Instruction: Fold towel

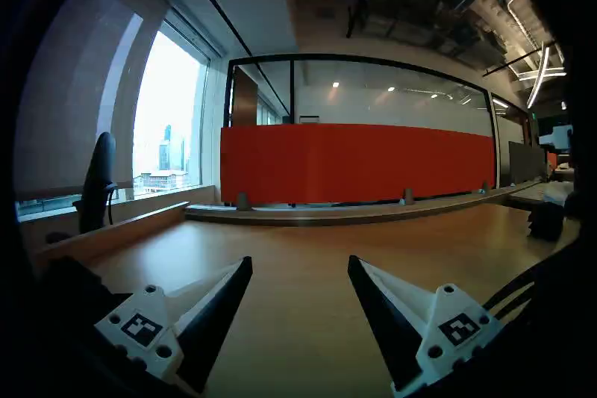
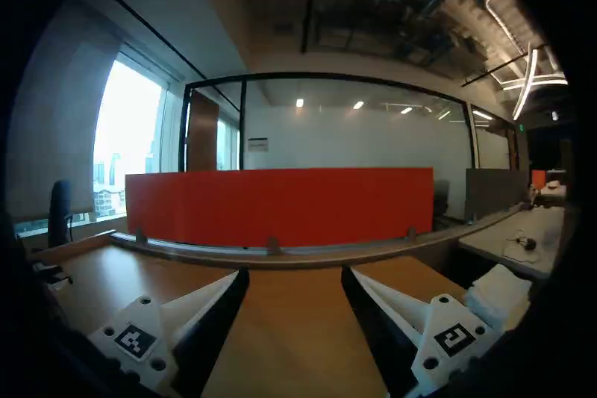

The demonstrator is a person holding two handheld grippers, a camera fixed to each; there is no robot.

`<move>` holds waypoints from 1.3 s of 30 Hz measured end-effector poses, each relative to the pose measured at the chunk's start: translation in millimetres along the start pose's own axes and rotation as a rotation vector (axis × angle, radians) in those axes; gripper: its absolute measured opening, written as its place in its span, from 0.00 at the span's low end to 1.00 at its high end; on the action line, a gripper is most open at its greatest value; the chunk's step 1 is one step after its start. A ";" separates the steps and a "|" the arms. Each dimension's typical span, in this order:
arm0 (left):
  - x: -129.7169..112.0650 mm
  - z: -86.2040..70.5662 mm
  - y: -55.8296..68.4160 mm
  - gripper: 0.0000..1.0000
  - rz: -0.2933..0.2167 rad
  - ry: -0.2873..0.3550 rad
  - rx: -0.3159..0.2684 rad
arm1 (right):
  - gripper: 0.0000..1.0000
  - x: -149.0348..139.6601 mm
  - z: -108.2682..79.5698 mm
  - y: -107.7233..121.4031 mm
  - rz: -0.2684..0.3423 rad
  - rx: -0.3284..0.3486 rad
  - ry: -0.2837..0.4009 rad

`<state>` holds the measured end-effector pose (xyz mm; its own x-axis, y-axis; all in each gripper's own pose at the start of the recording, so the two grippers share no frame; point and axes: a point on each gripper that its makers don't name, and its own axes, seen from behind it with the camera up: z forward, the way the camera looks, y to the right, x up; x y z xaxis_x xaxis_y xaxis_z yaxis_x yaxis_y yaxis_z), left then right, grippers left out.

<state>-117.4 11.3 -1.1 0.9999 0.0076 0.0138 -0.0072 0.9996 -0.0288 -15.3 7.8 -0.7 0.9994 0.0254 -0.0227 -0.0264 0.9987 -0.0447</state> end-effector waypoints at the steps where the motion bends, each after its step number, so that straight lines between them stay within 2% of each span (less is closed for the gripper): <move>1: 0.0 0.0 0.1 0.95 0.000 0.000 0.000 | 0.95 -4.8 0.5 2.3 -0.001 -0.007 -0.001; 6: -0.2 -0.1 0.2 0.95 0.000 0.000 0.000 | 0.95 -30.8 1.9 10.5 -0.005 -0.026 0.001; 20: -1.1 -0.3 -0.3 0.95 0.000 0.000 0.000 | 0.95 -88.1 0.3 11.2 0.000 0.012 0.007; 29: -1.2 -0.2 0.5 0.95 0.000 0.000 0.000 | 0.95 -102.2 2.1 2.9 -0.022 0.031 -0.002; 39: -1.4 -0.3 0.2 0.95 0.000 0.000 0.000 | 0.96 -116.0 3.2 8.7 -0.037 0.012 -0.010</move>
<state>-118.7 11.5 -1.4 0.9999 0.0073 0.0135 -0.0069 0.9996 -0.0288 -131.4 13.7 4.8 0.9999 -0.0113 -0.0115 0.0109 0.9994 -0.0334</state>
